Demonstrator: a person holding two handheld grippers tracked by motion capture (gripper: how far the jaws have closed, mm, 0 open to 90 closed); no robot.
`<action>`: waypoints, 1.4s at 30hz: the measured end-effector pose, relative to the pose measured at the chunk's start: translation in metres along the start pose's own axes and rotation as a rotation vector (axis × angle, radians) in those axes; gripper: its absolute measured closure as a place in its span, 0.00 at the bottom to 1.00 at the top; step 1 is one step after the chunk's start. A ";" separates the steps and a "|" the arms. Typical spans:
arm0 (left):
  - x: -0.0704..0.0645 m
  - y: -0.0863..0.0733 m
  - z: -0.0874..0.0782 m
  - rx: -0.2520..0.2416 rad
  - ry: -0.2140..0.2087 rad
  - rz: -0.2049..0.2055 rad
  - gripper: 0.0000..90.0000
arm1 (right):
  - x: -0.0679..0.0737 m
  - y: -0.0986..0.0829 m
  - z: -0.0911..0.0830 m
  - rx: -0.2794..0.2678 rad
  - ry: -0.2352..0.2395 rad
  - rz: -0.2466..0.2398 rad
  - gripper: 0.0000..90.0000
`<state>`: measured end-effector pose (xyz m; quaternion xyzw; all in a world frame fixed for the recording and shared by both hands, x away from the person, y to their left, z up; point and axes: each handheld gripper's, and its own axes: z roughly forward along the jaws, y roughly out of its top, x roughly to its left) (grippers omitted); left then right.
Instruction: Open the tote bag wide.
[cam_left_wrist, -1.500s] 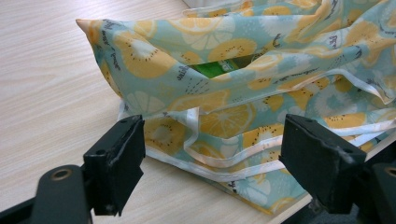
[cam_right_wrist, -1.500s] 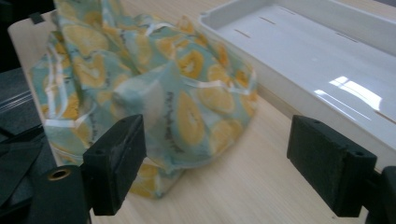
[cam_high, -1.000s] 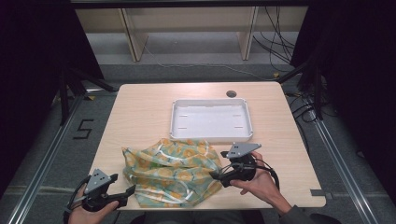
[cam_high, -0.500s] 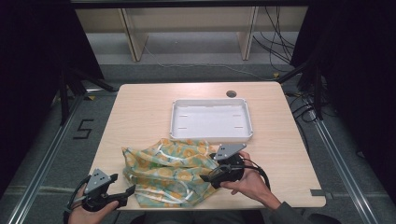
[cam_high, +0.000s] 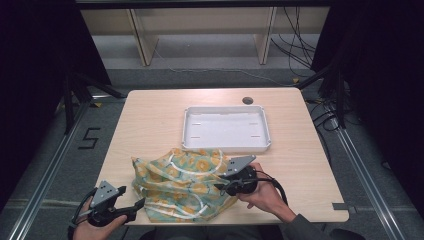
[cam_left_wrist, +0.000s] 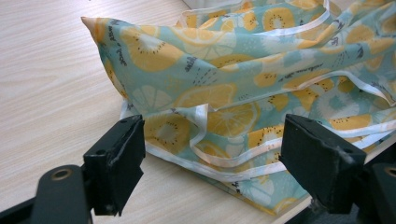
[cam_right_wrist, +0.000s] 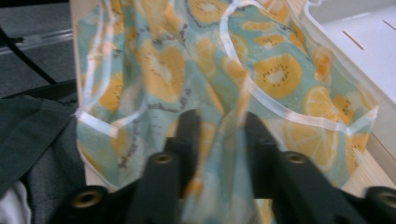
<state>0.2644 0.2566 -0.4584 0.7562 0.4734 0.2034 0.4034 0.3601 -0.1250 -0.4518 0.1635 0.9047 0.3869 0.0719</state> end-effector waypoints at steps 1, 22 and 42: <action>0.000 0.000 0.000 -0.004 -0.003 -0.003 0.24 | -0.001 -0.001 -0.003 0.008 0.009 -0.005 0.96; 0.001 0.000 -0.001 -0.003 -0.006 0.006 0.24 | -0.022 -0.042 -0.059 0.024 -0.070 0.086 1.00; -0.003 0.000 0.001 0.007 -0.034 0.015 0.24 | -0.037 -0.087 -0.100 0.016 -0.126 0.183 0.96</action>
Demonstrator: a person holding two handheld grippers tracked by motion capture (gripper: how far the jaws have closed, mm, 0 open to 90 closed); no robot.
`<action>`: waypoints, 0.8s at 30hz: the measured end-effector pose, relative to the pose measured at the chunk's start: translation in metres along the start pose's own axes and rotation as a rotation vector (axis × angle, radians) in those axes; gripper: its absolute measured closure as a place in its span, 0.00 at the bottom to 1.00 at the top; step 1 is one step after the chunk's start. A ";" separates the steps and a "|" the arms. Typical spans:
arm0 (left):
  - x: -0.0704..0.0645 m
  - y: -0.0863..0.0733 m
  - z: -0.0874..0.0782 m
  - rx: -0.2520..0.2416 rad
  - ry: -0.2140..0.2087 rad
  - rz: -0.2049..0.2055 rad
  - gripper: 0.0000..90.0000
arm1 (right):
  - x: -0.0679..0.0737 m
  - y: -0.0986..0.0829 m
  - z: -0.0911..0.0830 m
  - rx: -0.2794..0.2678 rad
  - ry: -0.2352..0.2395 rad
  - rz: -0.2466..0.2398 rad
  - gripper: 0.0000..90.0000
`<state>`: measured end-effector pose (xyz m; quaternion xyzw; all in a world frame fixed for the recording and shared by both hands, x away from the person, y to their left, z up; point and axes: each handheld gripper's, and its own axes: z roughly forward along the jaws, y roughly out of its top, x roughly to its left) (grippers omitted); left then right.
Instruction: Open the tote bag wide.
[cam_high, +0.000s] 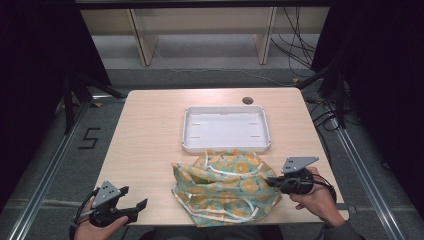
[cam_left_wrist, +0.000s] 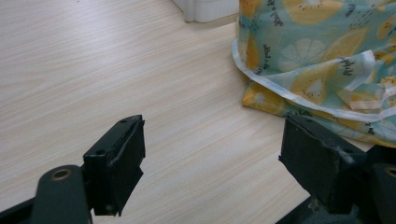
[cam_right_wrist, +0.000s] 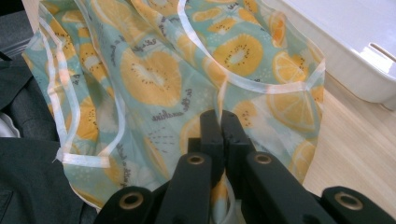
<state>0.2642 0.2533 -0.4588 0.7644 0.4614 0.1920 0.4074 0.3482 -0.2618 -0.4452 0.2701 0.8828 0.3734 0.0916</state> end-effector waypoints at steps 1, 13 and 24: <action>-0.001 0.000 0.000 -0.009 -0.005 0.001 0.24 | 0.001 0.000 -0.001 0.006 0.009 0.031 0.89; -0.039 0.020 0.022 -0.019 -0.167 0.070 0.25 | 0.011 0.019 -0.005 -0.123 -0.026 0.037 0.55; -0.089 0.045 0.061 -0.009 -0.241 0.205 0.25 | 0.020 0.034 0.009 -0.122 -0.001 -0.026 0.53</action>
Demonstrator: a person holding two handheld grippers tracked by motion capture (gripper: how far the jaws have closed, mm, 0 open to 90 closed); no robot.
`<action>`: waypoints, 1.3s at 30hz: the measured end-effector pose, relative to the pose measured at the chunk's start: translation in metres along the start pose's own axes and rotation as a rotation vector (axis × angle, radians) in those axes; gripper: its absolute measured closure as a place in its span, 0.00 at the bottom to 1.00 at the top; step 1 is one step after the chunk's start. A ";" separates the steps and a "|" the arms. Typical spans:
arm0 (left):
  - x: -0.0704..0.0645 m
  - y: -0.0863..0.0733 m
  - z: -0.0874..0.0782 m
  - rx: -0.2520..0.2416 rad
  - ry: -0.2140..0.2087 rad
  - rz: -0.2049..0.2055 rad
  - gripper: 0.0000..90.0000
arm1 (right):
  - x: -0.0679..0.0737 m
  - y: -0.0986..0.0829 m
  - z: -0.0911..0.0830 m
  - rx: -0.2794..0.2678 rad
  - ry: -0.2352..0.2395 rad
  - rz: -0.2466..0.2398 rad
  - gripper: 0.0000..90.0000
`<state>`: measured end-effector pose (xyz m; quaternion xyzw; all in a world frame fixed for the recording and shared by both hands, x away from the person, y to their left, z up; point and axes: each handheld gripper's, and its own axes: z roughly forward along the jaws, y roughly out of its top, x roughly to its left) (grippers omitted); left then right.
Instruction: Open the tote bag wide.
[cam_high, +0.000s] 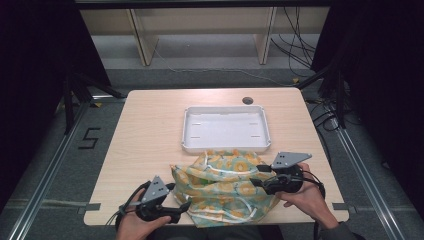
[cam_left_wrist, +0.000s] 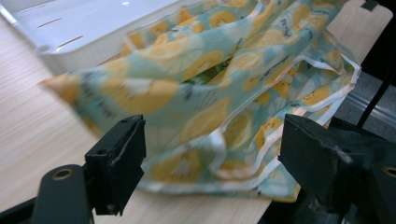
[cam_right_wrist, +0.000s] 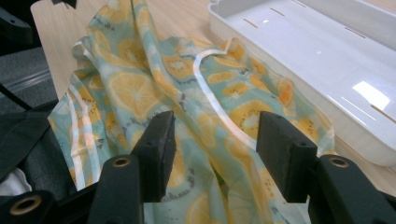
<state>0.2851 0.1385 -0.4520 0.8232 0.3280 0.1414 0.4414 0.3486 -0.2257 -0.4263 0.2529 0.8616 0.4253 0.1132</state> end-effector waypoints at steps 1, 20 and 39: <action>-0.001 0.003 0.004 0.021 -0.005 0.041 0.25 | 0.000 0.001 0.001 0.003 0.004 -0.007 0.53; -0.022 0.033 0.053 0.022 -0.070 0.190 0.34 | 0.008 0.012 0.031 0.053 0.015 -0.047 0.50; -0.020 0.029 0.064 0.105 -0.146 0.253 0.97 | 0.008 0.029 0.061 0.151 0.023 -0.139 0.99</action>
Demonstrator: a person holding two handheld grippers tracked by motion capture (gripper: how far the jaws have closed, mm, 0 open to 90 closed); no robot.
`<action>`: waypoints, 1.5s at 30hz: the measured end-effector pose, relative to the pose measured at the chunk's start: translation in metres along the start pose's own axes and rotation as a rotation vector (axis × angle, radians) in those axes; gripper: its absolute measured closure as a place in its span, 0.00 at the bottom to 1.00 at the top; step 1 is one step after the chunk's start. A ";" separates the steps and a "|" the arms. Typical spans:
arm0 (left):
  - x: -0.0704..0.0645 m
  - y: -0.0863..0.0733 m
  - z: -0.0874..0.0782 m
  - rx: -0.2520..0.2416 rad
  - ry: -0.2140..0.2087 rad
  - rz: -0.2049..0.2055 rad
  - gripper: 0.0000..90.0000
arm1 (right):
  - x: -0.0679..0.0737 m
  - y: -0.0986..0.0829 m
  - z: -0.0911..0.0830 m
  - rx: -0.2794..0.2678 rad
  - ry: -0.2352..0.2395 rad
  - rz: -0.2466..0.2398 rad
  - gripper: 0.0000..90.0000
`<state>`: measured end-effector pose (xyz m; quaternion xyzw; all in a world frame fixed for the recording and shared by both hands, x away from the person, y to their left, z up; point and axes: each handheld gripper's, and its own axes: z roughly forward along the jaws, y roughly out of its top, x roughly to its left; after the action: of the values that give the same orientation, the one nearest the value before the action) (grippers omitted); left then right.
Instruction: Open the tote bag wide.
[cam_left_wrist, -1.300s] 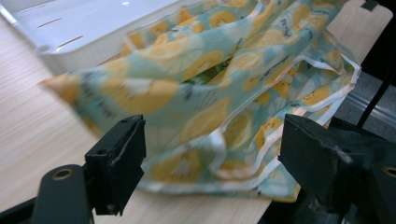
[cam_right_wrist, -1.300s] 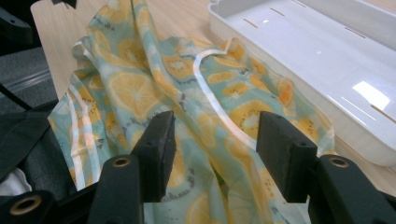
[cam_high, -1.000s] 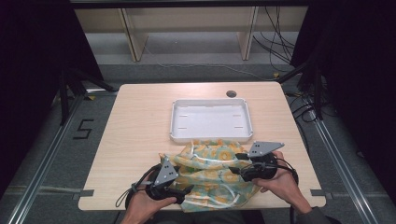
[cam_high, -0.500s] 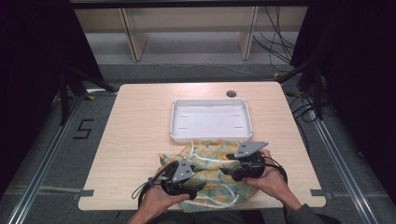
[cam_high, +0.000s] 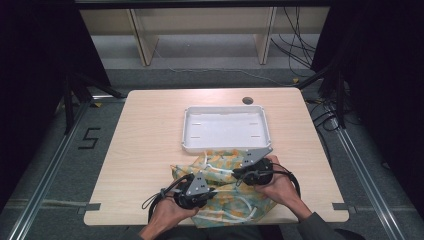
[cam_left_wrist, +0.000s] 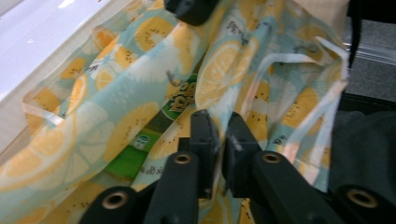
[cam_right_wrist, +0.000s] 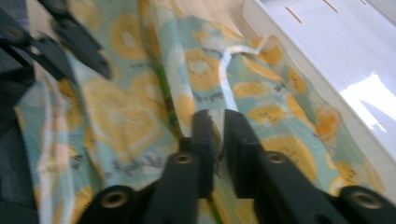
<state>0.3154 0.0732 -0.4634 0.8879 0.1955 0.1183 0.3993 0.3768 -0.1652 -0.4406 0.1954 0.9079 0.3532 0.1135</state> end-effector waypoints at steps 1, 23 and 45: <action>-0.002 0.000 -0.001 0.009 -0.012 -0.005 0.99 | -0.002 0.001 0.000 0.002 -0.007 -0.001 1.00; -0.023 -0.035 -0.003 0.221 -0.095 0.043 0.99 | -0.078 0.006 0.010 0.072 -0.269 0.019 1.00; -0.020 0.006 0.005 -0.001 0.011 0.000 0.43 | -0.015 0.035 -0.011 -0.053 0.060 -0.011 0.57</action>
<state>0.3006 0.0575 -0.4636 0.8871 0.1977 0.1234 0.3985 0.3962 -0.1547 -0.4081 0.1768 0.9022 0.3823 0.0933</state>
